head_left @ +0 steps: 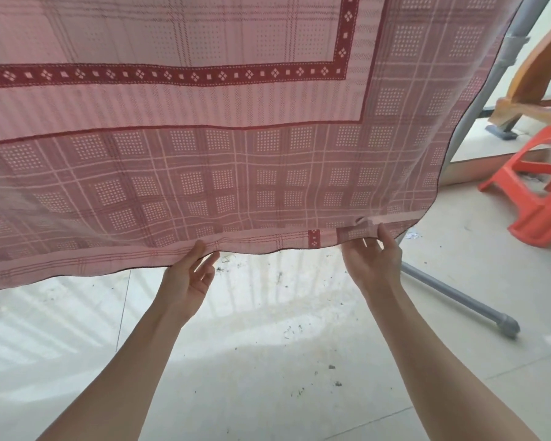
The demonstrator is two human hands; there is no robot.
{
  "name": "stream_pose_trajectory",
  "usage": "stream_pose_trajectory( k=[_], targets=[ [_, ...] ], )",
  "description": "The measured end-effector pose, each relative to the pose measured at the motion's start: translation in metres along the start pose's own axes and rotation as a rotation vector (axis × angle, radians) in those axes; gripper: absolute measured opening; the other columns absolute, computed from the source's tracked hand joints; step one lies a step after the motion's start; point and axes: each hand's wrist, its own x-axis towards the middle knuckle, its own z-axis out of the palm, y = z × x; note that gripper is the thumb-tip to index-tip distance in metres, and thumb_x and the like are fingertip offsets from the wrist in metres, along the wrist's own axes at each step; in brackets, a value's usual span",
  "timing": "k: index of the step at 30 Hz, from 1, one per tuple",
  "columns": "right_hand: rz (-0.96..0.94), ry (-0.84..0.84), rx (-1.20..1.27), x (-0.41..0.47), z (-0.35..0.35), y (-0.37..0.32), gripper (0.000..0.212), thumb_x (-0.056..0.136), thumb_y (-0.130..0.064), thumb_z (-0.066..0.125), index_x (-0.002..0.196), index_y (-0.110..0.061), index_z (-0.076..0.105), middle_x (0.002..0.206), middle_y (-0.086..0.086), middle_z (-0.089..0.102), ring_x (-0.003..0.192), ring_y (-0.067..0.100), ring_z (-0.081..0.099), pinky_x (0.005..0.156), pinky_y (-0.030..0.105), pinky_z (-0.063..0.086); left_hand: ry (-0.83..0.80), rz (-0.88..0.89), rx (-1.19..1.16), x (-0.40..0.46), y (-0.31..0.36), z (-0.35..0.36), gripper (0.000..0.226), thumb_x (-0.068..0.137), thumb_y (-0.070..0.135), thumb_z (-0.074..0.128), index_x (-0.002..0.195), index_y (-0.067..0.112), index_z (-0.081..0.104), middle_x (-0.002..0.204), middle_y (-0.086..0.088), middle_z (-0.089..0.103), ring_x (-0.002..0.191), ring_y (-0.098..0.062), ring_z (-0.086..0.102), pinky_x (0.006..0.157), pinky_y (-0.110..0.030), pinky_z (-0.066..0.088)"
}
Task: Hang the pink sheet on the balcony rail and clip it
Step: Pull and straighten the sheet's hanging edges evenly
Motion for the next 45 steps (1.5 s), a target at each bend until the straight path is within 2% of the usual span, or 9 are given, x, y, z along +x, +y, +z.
stream_pose_trajectory(
  k=[2,7,12,15,23,31,37,43,45],
  targets=[
    [-0.027,0.028,-0.044,-0.003,0.003,-0.004,0.012,0.088,-0.011,0.048,0.086,-0.004,0.058,0.078,0.012,0.064,0.077,0.024,0.064,0.075,0.034,0.054,-0.007,-0.025,-0.025,0.001,-0.002,-0.002,0.016,0.084,0.007,0.06,0.073,0.016,0.068,0.072,0.003,0.072,0.069,-0.012,0.071,0.045,-0.015,0.046],
    [-0.057,0.07,-0.061,-0.002,0.006,-0.016,0.015,0.073,-0.004,0.056,0.087,-0.006,0.061,0.094,0.01,0.062,0.091,0.025,0.061,0.092,0.035,0.046,0.001,-0.009,-0.048,0.01,-0.001,-0.011,0.01,0.086,0.009,0.058,0.082,0.018,0.06,0.069,0.007,0.069,0.075,-0.011,0.062,0.051,-0.015,0.049],
    [-0.068,0.08,0.019,-0.001,0.003,-0.032,0.016,0.088,0.0,0.046,0.08,-0.004,0.06,0.086,0.011,0.06,0.077,0.024,0.061,0.076,0.029,0.05,-0.071,-0.016,-0.169,0.008,-0.016,0.008,0.009,0.089,0.015,0.055,0.084,0.021,0.061,0.077,0.008,0.067,0.08,-0.008,0.066,0.077,-0.024,0.056],
    [-0.151,0.13,-0.247,0.007,-0.002,-0.035,0.014,0.093,-0.001,0.045,0.092,-0.002,0.059,0.093,0.01,0.06,0.078,0.011,0.065,0.076,0.021,0.053,-0.147,-0.11,-0.174,-0.005,-0.043,0.036,0.015,0.09,0.016,0.054,0.082,0.02,0.066,0.089,0.004,0.069,0.098,-0.012,0.063,0.091,-0.033,0.048],
    [-0.098,0.061,-0.361,0.011,-0.01,-0.035,0.007,0.09,-0.004,0.054,0.088,-0.002,0.061,0.084,0.006,0.058,0.087,0.014,0.054,0.094,0.027,0.049,-0.245,-0.269,-0.012,-0.024,-0.086,0.135,0.009,0.086,0.011,0.062,0.095,0.015,0.062,0.096,-0.003,0.063,0.099,-0.02,0.061,0.08,-0.034,0.051],
    [-0.052,0.027,-0.333,0.009,-0.012,-0.04,0.011,0.092,-0.003,0.051,0.093,0.0,0.061,0.088,0.009,0.06,0.089,0.017,0.059,0.067,0.023,0.057,-0.125,-0.264,-0.197,-0.013,-0.103,0.159,0.025,0.087,0.018,0.063,0.11,0.023,0.055,0.124,0.006,0.054,0.114,-0.017,0.053,0.104,-0.041,0.039],
    [-0.06,0.054,-0.253,0.009,-0.012,-0.042,0.011,0.092,-0.006,0.051,0.094,-0.001,0.06,0.092,0.012,0.06,0.09,0.02,0.06,0.073,0.032,0.059,-0.194,-0.14,-0.239,-0.007,-0.113,0.154,0.026,0.091,-0.004,0.047,0.084,0.017,0.06,0.07,0.013,0.07,0.088,-0.008,0.062,0.097,-0.033,0.042],
    [-0.015,0.064,-0.083,0.012,-0.025,-0.047,0.031,0.095,-0.021,0.042,0.12,-0.004,0.049,0.11,0.018,0.063,0.103,0.03,0.061,0.081,0.042,0.052,-0.256,-0.133,-0.252,-0.01,-0.124,0.143,0.028,0.089,-0.008,0.041,0.09,0.014,0.06,0.082,0.004,0.071,0.087,-0.011,0.065,0.091,-0.035,0.047],
    [0.001,0.08,0.008,0.015,-0.031,-0.047,0.031,0.097,-0.018,0.027,0.11,-0.003,0.051,0.1,0.02,0.066,0.098,0.031,0.061,0.077,0.042,0.048,-0.247,-0.122,-0.271,-0.007,-0.126,0.142,0.03,0.087,-0.011,0.04,0.092,0.011,0.06,0.086,0.002,0.069,0.089,-0.013,0.065,0.095,-0.036,0.046]
  ],
)
